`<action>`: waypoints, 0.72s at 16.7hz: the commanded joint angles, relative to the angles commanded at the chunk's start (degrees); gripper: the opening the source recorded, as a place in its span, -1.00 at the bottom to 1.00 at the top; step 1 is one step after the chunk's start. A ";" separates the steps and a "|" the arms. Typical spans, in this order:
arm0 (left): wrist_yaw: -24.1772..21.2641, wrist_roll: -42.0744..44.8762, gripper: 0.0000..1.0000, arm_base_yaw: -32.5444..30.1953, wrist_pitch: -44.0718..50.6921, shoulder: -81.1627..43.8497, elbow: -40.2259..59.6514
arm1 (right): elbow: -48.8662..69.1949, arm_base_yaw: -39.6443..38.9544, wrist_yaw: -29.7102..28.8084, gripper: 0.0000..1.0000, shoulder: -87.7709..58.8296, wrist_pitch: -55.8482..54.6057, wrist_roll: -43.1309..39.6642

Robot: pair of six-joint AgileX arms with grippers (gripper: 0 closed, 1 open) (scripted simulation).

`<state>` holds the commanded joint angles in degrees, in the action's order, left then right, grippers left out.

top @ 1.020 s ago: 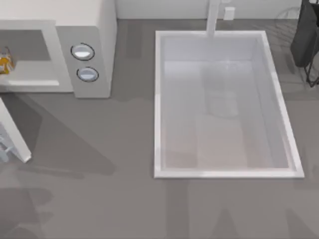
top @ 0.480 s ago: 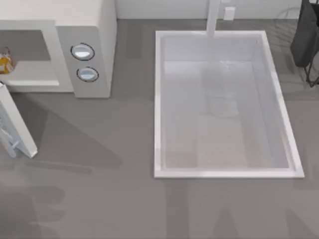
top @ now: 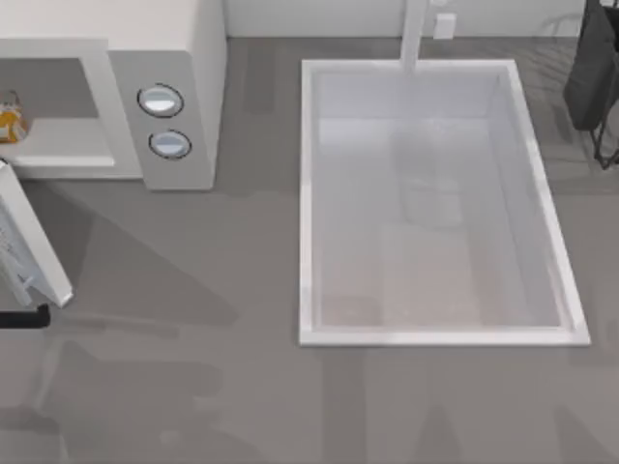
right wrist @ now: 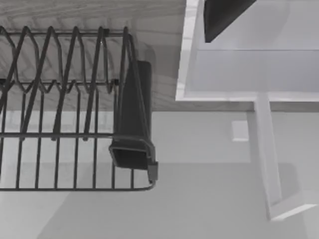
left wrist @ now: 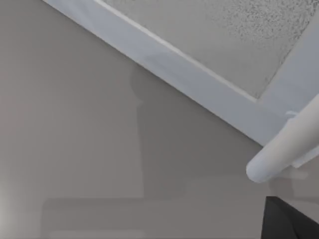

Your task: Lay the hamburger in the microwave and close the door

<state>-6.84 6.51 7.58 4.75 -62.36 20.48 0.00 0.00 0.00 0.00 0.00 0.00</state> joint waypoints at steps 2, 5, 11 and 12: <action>2.14 -2.44 -1.00 -2.84 -0.26 1.49 -0.72 | 0.00 0.00 0.00 1.00 0.00 0.00 0.00; 2.59 -2.95 -1.00 -3.37 -0.33 1.83 -0.86 | 0.00 0.00 0.00 1.00 0.00 0.00 0.00; 2.59 -3.13 -1.00 -3.61 -2.89 -2.61 3.04 | 0.00 0.00 0.00 1.00 0.00 0.00 0.00; 2.72 -3.23 -1.00 -3.79 -3.88 -5.18 4.58 | 0.00 0.00 0.00 1.00 0.00 0.00 0.00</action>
<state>-4.12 3.27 3.79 0.87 -67.54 25.06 0.00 0.00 0.00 0.00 0.00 0.00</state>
